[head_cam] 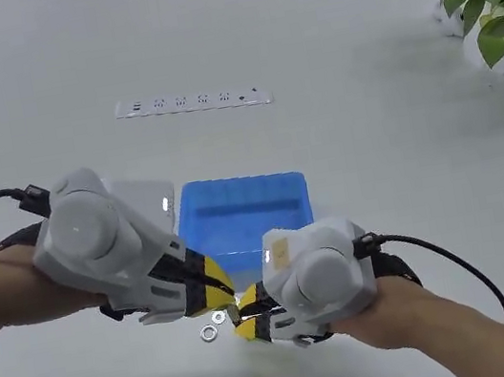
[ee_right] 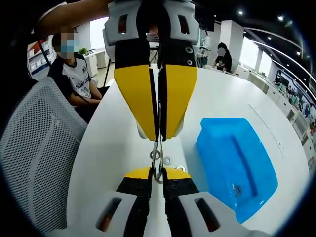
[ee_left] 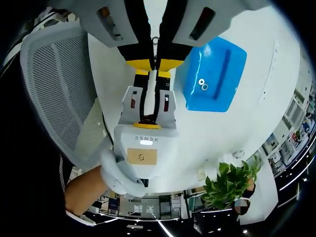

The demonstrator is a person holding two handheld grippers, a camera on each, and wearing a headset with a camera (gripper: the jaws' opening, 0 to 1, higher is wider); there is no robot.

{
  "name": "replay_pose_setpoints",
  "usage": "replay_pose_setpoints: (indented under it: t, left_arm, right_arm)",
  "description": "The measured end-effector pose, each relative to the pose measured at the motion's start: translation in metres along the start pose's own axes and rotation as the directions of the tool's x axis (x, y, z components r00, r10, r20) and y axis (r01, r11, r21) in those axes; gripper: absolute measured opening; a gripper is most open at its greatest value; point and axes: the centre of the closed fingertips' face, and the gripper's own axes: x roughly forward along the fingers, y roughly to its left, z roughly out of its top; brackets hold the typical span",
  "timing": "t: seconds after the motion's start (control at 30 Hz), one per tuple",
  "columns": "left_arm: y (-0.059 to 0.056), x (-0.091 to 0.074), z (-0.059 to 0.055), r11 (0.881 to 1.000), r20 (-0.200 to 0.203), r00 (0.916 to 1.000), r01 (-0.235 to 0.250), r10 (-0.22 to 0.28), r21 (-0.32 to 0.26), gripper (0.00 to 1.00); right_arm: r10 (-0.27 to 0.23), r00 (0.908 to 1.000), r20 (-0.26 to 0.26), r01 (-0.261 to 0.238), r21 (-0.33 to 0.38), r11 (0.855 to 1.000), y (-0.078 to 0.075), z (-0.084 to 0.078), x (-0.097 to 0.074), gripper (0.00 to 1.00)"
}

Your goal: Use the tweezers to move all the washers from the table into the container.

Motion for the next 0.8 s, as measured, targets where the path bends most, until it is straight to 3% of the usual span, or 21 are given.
replay_pose_setpoints:
  t: [0.47, 0.8]
  left_arm:
    - [0.002, -0.004, 0.009, 1.0, 0.013, 0.9999, 0.001, -0.001, 0.01, 0.06]
    - [0.005, -0.014, 0.019, 1.0, 0.033, 0.9994, -0.013, 0.012, 0.016, 0.06]
  right_arm:
    - [-0.013, 0.9998, -0.016, 0.013, -0.027, 1.0, -0.003, 0.003, -0.009, 0.1]
    - [-0.034, 0.9994, -0.003, 0.034, -0.036, 0.999, -0.008, 0.015, -0.019, 0.1]
